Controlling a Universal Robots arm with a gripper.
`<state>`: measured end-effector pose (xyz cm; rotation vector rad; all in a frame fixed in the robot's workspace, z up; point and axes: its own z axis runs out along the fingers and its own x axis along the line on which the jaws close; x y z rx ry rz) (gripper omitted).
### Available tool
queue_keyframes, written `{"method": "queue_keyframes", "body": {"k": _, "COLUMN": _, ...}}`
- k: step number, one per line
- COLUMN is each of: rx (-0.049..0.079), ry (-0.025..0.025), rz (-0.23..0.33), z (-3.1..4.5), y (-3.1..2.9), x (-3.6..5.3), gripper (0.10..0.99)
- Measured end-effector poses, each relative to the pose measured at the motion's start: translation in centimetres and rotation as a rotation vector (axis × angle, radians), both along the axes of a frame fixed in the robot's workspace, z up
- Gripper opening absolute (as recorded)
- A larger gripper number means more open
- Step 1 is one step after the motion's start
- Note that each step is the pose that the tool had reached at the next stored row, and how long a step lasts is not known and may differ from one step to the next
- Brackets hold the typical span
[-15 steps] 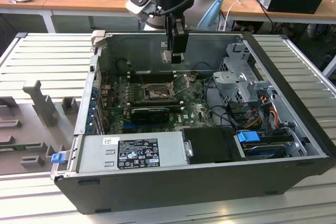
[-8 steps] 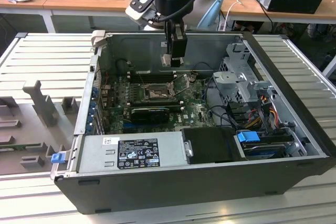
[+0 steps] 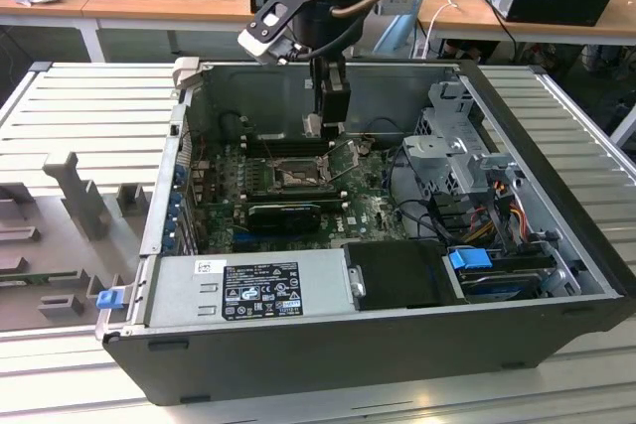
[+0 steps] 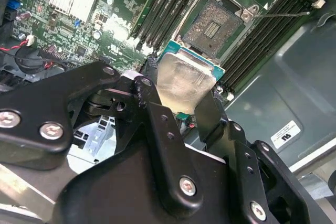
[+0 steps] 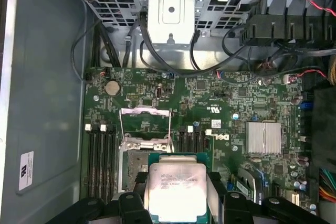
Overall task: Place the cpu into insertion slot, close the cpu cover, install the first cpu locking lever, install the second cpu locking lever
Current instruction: 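Place the cpu into insertion slot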
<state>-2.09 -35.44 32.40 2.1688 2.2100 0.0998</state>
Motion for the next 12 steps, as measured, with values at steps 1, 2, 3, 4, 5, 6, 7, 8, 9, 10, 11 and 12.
{"method": "queue_keyframes", "body": {"k": 1, "rx": 0.000, "ry": 0.0001, "rz": -0.001, "z": -0.15, "y": 0.00, "x": 0.00, "gripper": 0.525}}
{"method": "queue_keyframes", "body": {"k": 2, "rx": 0.000, "ry": 0.0002, "rz": -0.002, "z": -0.28, "y": 0.00, "x": 0.00, "gripper": 0.525}}
{"method": "queue_keyframes", "body": {"k": 3, "rx": 0.000, "ry": 0.0002, "rz": -0.003, "z": -0.53, "y": 0.00, "x": 0.00, "gripper": 0.525}}
{"method": "queue_keyframes", "body": {"k": 4, "rx": 0.000, "ry": 0.0008, "rz": -0.005, "z": -1.04, "y": 0.00, "x": 0.00, "gripper": 0.525}}
{"method": "queue_keyframes", "body": {"k": 5, "rx": 0.000, "ry": 0.0010, "rz": -0.006, "z": -1.17, "y": 0.00, "x": 0.00, "gripper": 0.525}}
{"method": "queue_keyframes", "body": {"k": 6, "rx": 0.000, "ry": 0.0012, "rz": -0.006, "z": -1.31, "y": 0.00, "x": 0.00, "gripper": 0.525}}
{"method": "queue_keyframes", "body": {"k": 7, "rx": 0.000, "ry": 0.0016, "rz": -0.006, "z": -1.55, "y": 0.00, "x": 0.00, "gripper": 0.525}}
{"method": "queue_keyframes", "body": {"k": 8, "rx": 0.000, "ry": 0.0030, "rz": -0.007, "z": -1.75, "y": 0.00, "x": 0.00, "gripper": 0.525}}
{"method": "queue_keyframes", "body": {"k": 9, "rx": 0.000, "ry": 0.0036, "rz": -0.007, "z": -1.87, "y": 0.00, "x": 0.00, "gripper": 0.525}}
{"method": "queue_keyframes", "body": {"k": 10, "rx": 0.000, "ry": 0.0045, "rz": -0.007, "z": -2.01, "y": 0.00, "x": 0.00, "gripper": 0.525}}
{"method": "queue_keyframes", "body": {"k": 11, "rx": 0.000, "ry": 0.0057, "rz": -0.007, "z": -2.17, "y": 0.00, "x": 0.00, "gripper": 0.525}}
{"method": "queue_keyframes", "body": {"k": 12, "rx": 0.000, "ry": 0.0065, "rz": -0.007, "z": -2.32, "y": 0.00, "x": 0.00, "gripper": 0.525}}
